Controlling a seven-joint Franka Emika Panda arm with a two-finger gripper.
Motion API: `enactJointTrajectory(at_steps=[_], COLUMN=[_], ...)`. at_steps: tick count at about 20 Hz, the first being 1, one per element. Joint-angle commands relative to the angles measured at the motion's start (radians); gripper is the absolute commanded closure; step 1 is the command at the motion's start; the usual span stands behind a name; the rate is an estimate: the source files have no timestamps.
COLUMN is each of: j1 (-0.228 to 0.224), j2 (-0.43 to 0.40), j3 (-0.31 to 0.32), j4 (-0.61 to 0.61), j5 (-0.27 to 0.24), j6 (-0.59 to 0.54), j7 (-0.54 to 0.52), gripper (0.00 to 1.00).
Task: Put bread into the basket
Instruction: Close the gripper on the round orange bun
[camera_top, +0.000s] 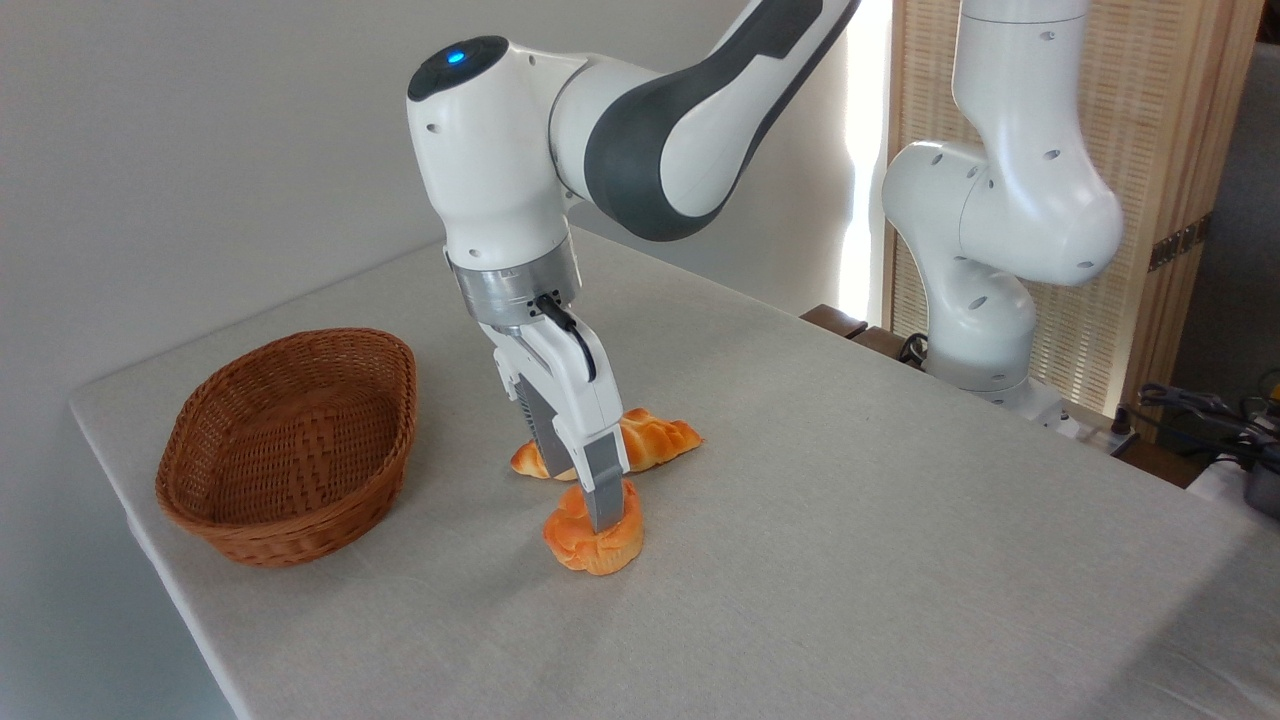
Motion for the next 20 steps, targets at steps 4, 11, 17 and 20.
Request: enactJointTrajectory(at_steps=[4,11,17,20], j1=[-0.001,0.001,0.001,0.001], j2=[0.008,0.019,0.025,0.026], j3=[0.004,0.004,0.004,0.004], j4=[-0.013,-0.016,-0.018,-0.018], j5=[-0.001,0.01,0.011,0.011], j6=[0.022,0.02,0.02,0.02], j7=[0.006,0.017,0.02,0.02], gripper=[0.01,0.32,0.73,0.84])
